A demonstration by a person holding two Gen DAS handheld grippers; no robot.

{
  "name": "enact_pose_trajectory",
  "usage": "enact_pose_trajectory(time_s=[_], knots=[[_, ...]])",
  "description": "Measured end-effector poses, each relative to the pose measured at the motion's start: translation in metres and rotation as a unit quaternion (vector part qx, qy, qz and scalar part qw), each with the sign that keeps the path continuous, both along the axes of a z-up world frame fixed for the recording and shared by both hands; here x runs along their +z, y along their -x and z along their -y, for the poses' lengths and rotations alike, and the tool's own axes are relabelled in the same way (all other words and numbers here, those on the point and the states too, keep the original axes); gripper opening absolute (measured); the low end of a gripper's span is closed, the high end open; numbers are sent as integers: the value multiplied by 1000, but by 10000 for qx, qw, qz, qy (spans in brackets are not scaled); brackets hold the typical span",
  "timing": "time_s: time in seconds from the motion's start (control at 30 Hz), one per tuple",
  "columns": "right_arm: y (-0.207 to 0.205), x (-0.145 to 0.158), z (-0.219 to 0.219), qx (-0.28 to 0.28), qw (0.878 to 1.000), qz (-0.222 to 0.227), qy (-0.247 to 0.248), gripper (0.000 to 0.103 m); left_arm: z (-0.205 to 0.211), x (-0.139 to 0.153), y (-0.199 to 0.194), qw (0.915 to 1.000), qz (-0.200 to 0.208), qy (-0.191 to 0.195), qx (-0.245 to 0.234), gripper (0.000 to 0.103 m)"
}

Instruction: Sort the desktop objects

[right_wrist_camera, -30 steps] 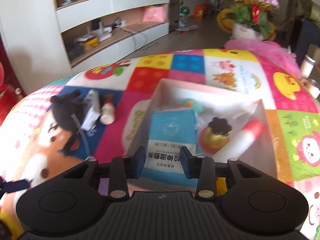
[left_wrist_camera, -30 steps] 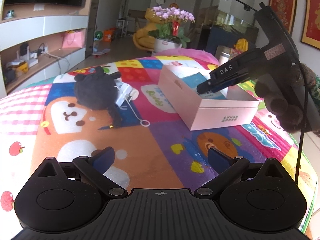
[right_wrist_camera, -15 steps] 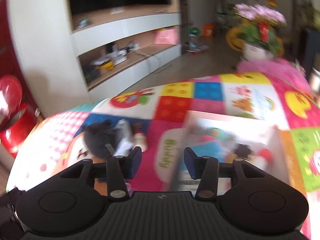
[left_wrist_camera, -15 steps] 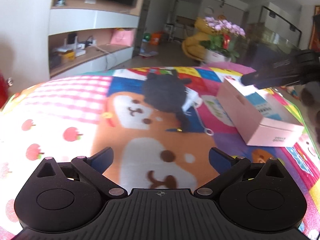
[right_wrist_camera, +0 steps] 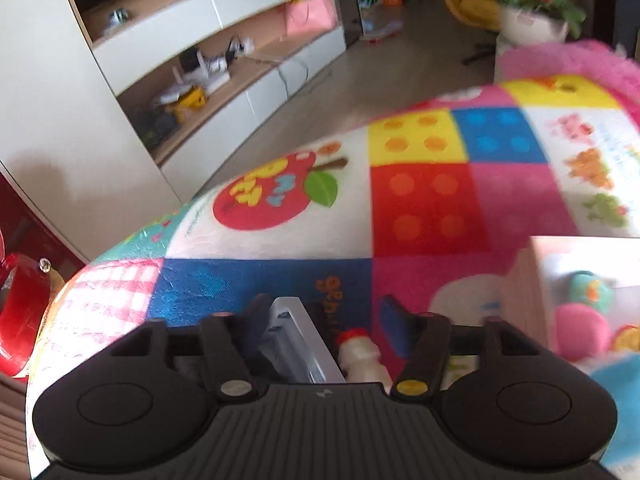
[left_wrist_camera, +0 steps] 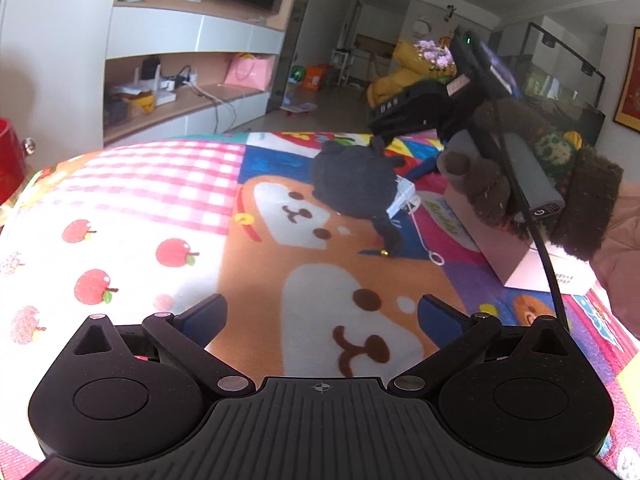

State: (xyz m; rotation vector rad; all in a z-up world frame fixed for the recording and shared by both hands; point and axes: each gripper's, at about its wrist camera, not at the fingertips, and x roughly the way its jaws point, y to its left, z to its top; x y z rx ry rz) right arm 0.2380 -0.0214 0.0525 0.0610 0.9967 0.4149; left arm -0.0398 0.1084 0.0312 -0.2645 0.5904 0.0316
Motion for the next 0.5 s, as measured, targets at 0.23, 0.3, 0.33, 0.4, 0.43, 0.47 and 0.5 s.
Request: enact_pose_trajectory(time_s=[0.23, 0.3, 0.33, 0.4, 0.43, 0.47, 0.5], knots=[[16, -6, 11, 371, 9986, -339, 187, 45, 0, 0, 3, 9999, 7, 106, -123, 103], [32, -5, 19, 559, 9976, -372, 156, 42, 5, 1, 3, 9997, 10, 132, -227, 103], [41, -4, 22, 641, 9971, -367, 175, 41, 7, 1, 3, 9995, -3, 133, -290, 103], [60, -3, 28, 830, 9957, -373, 200, 37, 13, 1, 5, 9990, -39, 89, -430, 103], [70, -2, 33, 930, 9946, -434, 163, 34, 16, 2, 7, 9987, -49, 64, -505, 103], [80, -2, 37, 1011, 9936, -492, 111, 33, 19, 2, 9, 9982, -53, 41, -590, 103], [90, -1, 42, 1098, 9923, -569, 60, 33, 22, 3, 11, 9977, -53, 20, -680, 103]])
